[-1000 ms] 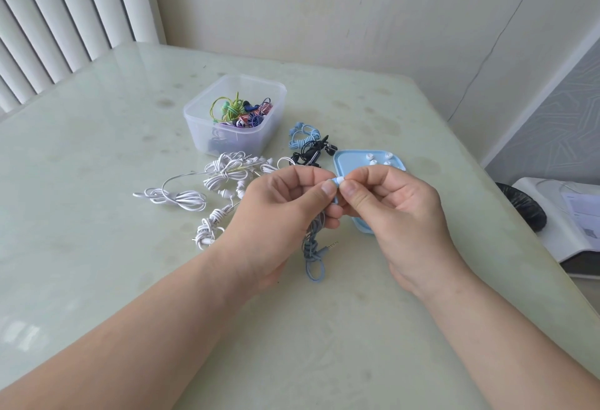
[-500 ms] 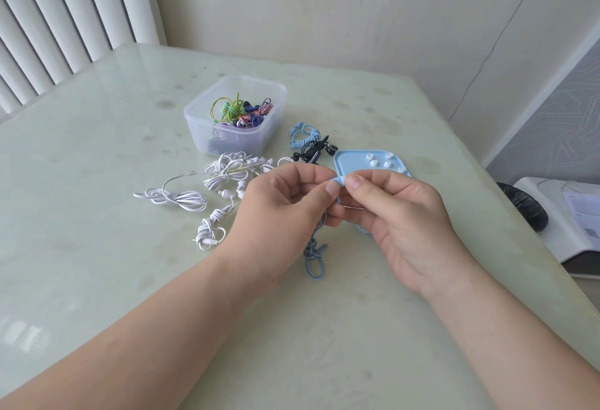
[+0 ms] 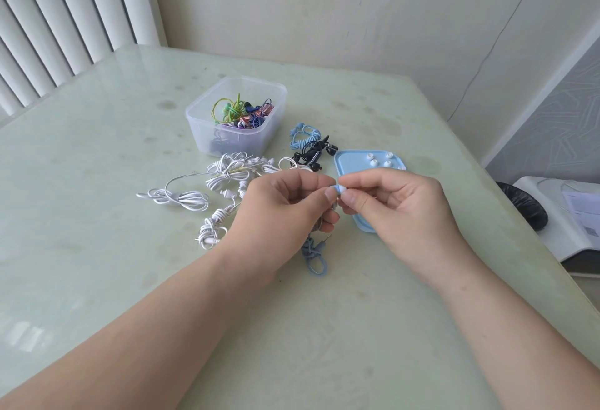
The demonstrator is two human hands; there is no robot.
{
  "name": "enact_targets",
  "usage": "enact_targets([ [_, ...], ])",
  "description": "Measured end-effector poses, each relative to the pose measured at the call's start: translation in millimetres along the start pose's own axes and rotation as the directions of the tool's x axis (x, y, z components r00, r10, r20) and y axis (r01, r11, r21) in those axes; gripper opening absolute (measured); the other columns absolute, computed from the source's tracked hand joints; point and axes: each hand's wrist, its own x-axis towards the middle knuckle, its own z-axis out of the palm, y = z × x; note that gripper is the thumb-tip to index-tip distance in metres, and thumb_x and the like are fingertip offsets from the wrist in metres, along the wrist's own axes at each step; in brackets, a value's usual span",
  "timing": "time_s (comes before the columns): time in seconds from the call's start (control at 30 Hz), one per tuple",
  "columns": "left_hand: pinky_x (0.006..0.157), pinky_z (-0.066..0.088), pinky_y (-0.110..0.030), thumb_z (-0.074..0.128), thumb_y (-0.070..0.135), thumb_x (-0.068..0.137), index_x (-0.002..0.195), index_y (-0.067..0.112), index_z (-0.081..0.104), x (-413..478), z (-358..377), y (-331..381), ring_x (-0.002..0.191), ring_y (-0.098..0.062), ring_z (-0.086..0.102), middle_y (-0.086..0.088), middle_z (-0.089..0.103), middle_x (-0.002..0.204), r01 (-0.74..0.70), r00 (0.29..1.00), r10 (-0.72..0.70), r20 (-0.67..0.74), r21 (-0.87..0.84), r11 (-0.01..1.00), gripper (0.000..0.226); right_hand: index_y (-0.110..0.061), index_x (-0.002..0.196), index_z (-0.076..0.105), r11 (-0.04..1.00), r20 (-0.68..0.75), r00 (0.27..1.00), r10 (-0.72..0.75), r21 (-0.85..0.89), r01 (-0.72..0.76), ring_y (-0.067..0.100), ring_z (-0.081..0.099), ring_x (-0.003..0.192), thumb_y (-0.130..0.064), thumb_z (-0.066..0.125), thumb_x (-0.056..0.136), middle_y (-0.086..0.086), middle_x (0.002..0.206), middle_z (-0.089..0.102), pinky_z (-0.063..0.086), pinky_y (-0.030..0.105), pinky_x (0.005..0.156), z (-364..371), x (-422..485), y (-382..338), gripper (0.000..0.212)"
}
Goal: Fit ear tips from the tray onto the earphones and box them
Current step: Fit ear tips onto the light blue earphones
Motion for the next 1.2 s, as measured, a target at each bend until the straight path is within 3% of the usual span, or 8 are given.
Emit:
enact_targets([
  [0.13,0.067,0.059,-0.029,0.067,0.003,0.097,0.093,0.006,0.077,1,-3,4,0.065,-0.020,0.065,-0.007,0.073,0.072,0.038,0.998,-0.037,0.051,-0.016,0.999,0.011,-0.011,0.098,0.077,0.993,0.024,0.998,0.050,0.106,-0.052,0.020,0.071,0.078,-0.001,0.072,0.090,0.015,0.090,0.077,0.059,0.027,0.074,1,0,0,0.014],
  [0.37,0.067,0.058,-0.031,0.067,0.003,0.097,0.097,0.001,0.076,3,-6,3,0.067,-0.021,0.064,-0.009,0.072,0.075,0.061,0.995,-0.058,0.085,-0.030,0.998,0.009,-0.010,0.103,0.077,0.989,0.044,0.998,0.053,0.135,-0.059,0.018,0.072,0.077,0.001,0.072,0.088,0.010,0.086,0.078,0.057,0.024,0.069,0,1,-1,0.019],
  [0.47,0.067,0.057,-0.028,0.068,0.006,0.098,0.101,0.002,0.077,4,-6,3,0.068,-0.021,0.064,-0.017,0.073,0.082,0.082,0.994,-0.076,0.072,-0.082,0.993,0.011,-0.007,0.107,0.075,0.972,0.040,0.992,0.116,0.202,-0.122,0.030,0.074,0.084,-0.001,0.069,0.091,0.016,0.092,0.078,0.058,0.029,0.070,-1,2,-1,0.018],
  [0.57,0.065,0.056,-0.027,0.068,0.007,0.097,0.102,0.001,0.077,5,-8,4,0.066,-0.020,0.064,-0.012,0.071,0.076,0.095,0.993,-0.087,0.082,-0.107,0.990,0.011,-0.001,0.108,0.074,0.951,0.054,0.984,0.172,0.252,-0.180,0.037,0.073,0.086,-0.005,0.064,0.096,0.023,0.093,0.076,0.058,0.031,0.069,-2,3,0,0.017],
  [0.9,0.065,0.056,-0.027,0.068,0.005,0.097,0.105,-0.001,0.074,4,-8,6,0.067,-0.020,0.065,-0.010,0.071,0.079,0.095,0.991,-0.083,0.109,-0.110,0.989,0.012,-0.001,0.099,0.075,0.897,0.051,0.959,0.280,0.341,-0.280,0.025,0.068,0.073,-0.017,0.077,0.077,0.016,0.083,0.073,0.053,0.030,0.059,-7,4,-5,0.028],
  [1.03,0.066,0.056,-0.027,0.073,0.010,0.090,0.104,0.001,0.074,3,-6,15,0.067,-0.020,0.066,-0.011,0.070,0.079,0.046,0.999,-0.051,-0.012,-0.265,0.963,0.017,-0.009,0.106,0.075,0.942,0.047,0.969,0.244,0.225,-0.248,0.024,0.071,0.080,-0.032,0.080,0.071,0.014,0.093,0.076,0.050,0.035,0.057,-3,-1,-8,0.043],
  [1.13,0.061,0.055,-0.023,0.070,0.012,0.091,0.108,0.002,0.072,2,-7,28,0.064,-0.019,0.065,-0.012,0.069,0.078,0.046,0.997,-0.065,-0.030,-0.416,0.908,0.020,-0.016,0.113,0.073,0.971,0.138,0.970,0.202,0.098,-0.216,0.017,0.070,0.085,-0.029,0.087,0.067,0.005,0.104,0.077,0.047,0.033,0.052,8,-9,-12,0.050],
  [1.2,0.055,0.051,-0.020,0.065,0.010,0.097,0.116,-0.001,0.069,0,-7,33,0.064,-0.017,0.063,-0.011,0.068,0.078,0.076,0.996,-0.087,-0.002,-0.470,0.879,0.022,-0.023,0.108,0.076,0.977,0.170,0.963,0.209,0.002,-0.212,0.013,0.066,0.080,-0.023,0.091,0.071,-0.002,0.105,0.077,0.045,0.027,0.050,16,-13,-13,0.041],
])
